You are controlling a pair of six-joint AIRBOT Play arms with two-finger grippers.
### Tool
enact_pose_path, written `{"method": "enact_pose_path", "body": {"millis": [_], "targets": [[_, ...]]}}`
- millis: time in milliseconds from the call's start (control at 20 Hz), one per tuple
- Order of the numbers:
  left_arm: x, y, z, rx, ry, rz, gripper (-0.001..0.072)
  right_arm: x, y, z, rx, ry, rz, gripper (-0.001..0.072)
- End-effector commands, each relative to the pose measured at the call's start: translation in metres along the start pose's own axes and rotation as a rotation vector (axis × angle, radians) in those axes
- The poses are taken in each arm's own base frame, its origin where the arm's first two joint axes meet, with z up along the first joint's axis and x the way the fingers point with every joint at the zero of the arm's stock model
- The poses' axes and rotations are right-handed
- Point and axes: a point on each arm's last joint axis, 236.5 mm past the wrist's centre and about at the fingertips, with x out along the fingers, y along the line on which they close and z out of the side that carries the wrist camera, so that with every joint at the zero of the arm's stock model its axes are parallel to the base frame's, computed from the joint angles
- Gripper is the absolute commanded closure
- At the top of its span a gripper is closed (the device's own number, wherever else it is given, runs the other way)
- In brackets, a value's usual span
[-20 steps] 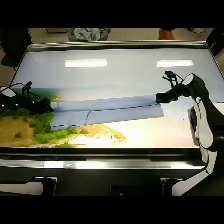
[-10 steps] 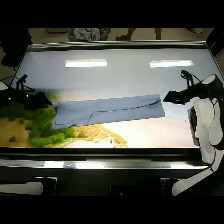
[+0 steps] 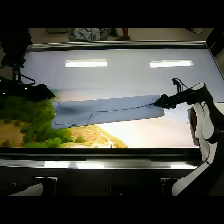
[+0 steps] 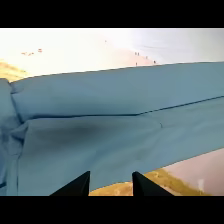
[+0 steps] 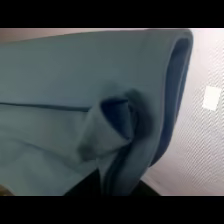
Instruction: Fold the shirts.
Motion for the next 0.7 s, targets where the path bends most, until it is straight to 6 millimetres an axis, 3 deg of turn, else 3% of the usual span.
{"method": "enact_pose_path", "body": {"millis": [0,50,100,200,350,500,650], "targets": [[0.014,-0.035,-0.002,0.079,0.004,-0.029,0.0383,0.005,0.034,0.010,-0.008,-0.028,0.057,0.0669],[0.024,-0.045,0.000,0.099,-0.001,-0.037,0.0487,-0.009,0.054,0.018,-0.059,-0.070,0.093,0.0669],[0.038,-0.056,0.001,0.118,-0.009,-0.050,0.0662,-0.028,0.074,0.024,-0.103,-0.109,0.101,0.0669],[0.079,-0.088,-0.007,0.084,0.008,-0.111,0.0669,-0.066,0.117,0.023,-0.211,-0.156,0.070,0.0670],[0.146,-0.146,-0.046,0.024,0.127,-0.240,0.0670,-0.117,0.180,0.005,-0.361,-0.209,-0.023,0.0670],[0.187,-0.199,-0.064,-0.067,0.161,-0.365,0.0670,-0.152,0.225,-0.020,-0.426,-0.245,-0.090,0.0670],[0.218,-0.250,-0.078,-0.175,0.168,-0.501,0.0670,-0.171,0.260,-0.041,-0.460,-0.272,-0.081,0.0670]]}}
